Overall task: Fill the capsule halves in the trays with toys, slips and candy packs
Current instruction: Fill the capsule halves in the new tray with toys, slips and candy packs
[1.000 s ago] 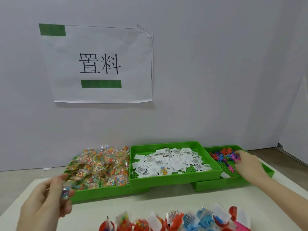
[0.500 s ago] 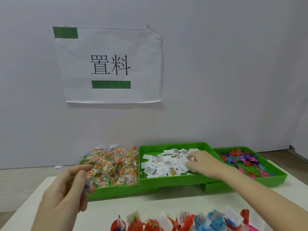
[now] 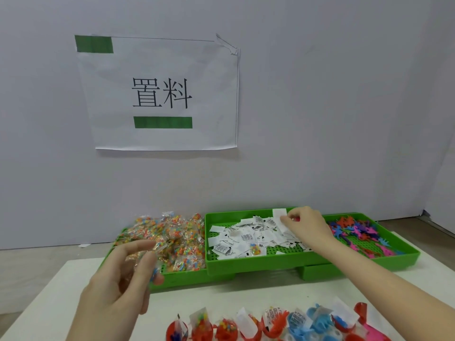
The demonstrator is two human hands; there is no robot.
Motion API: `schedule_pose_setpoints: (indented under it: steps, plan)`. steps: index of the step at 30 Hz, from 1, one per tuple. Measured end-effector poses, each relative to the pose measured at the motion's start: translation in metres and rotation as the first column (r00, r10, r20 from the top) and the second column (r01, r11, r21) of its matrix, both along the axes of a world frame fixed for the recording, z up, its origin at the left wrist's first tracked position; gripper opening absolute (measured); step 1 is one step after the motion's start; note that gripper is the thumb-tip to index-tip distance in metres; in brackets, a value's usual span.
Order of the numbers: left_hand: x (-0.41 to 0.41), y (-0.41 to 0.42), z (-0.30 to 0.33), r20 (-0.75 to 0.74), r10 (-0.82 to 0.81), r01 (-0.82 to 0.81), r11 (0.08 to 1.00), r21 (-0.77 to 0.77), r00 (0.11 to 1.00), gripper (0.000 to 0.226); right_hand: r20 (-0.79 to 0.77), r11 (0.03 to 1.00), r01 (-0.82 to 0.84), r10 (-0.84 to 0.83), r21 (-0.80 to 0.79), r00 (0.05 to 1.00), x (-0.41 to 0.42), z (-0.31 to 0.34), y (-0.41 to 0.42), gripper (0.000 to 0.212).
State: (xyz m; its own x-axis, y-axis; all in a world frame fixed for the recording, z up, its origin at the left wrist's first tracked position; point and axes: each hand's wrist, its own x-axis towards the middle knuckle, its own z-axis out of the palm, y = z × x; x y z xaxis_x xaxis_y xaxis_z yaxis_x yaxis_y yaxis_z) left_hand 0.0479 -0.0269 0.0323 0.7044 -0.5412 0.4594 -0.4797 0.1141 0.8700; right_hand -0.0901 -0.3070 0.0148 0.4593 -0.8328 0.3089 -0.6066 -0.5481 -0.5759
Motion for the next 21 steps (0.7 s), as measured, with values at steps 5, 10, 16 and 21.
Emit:
schedule_pose_setpoints:
  steps: [5,10,16,21]
  plan:
    - [-0.003,0.0,0.004,-0.057,-0.06,0.06,0.998,0.001,0.997,0.013,-0.218,0.998,0.007,-0.022,-0.069,0.976,-0.01,0.003,0.004,0.024]
    - [-0.005,0.004,0.008,-0.073,-0.086,0.087,0.996,0.012,0.994,0.022,-0.221,0.988,0.05,-0.082,-0.146,0.972,-0.018,0.011,0.012,0.021]
    - [-0.012,0.0,0.013,-0.101,-0.136,0.137,0.991,0.005,0.986,0.011,-0.116,0.993,0.062,-0.073,-0.096,0.99,-0.025,0.009,0.014,0.025]
    - [-0.024,-0.001,0.019,-0.24,-0.217,0.229,0.973,0.024,0.946,0.022,0.309,0.988,-0.097,0.054,0.124,0.949,-0.028,0.029,0.058,0.014]
